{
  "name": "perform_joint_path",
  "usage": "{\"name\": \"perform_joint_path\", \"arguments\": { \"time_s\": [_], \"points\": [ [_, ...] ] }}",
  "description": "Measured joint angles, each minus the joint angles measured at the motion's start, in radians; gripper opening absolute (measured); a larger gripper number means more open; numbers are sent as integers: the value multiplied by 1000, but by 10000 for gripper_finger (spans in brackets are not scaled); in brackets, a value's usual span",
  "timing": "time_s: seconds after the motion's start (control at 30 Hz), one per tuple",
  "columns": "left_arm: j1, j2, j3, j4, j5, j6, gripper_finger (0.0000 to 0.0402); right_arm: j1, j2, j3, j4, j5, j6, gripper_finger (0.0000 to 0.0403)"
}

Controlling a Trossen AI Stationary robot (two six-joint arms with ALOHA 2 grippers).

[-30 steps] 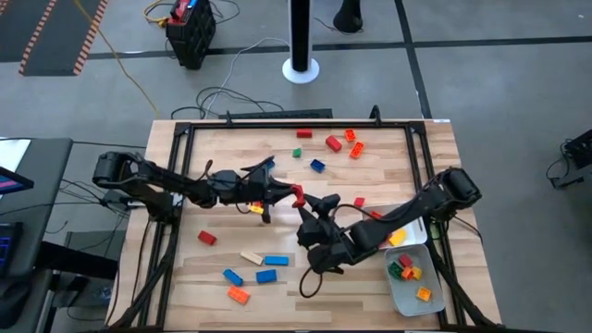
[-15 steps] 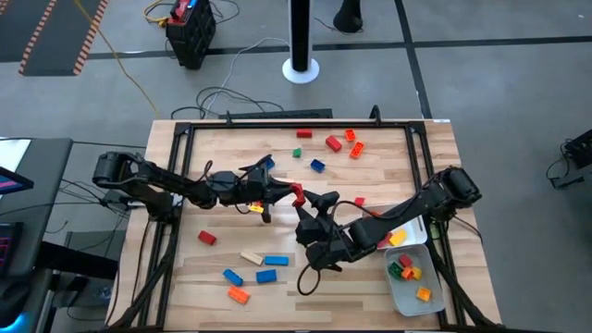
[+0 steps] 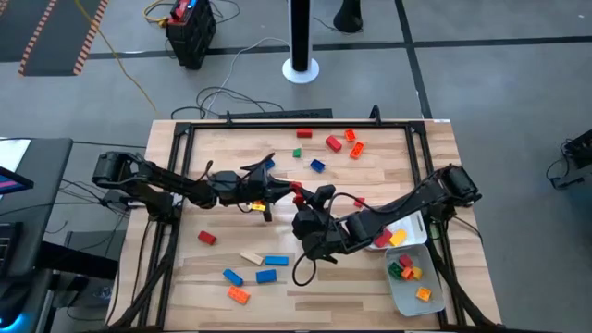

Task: Sort blocks by size
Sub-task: Put the red block into the white bin

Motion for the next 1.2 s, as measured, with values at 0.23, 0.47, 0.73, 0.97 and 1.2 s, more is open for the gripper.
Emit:
{"name": "perform_joint_path", "arguments": {
  "time_s": [0.23, 0.47, 0.73, 0.97, 1.2],
  "points": [
    [2, -53, 0, -97, 12, 66, 174, 24, -5, 0, -81, -24, 69, 160],
    [3, -200, 0, -351, 11, 98, 251, 79, -52, 0, -493, -87, 546, 162],
    [-9, -249, 0, -603, 10, 72, 246, 87, -131, 0, -1068, -546, 1305, 162],
    [-11, -246, 0, -671, 9, 58, 245, 126, -137, -24, -1266, -797, 1443, 163],
    [-16, -246, 0, -749, 8, 53, 245, 151, -134, -89, -1248, -875, 1469, 214]
  ]
}}
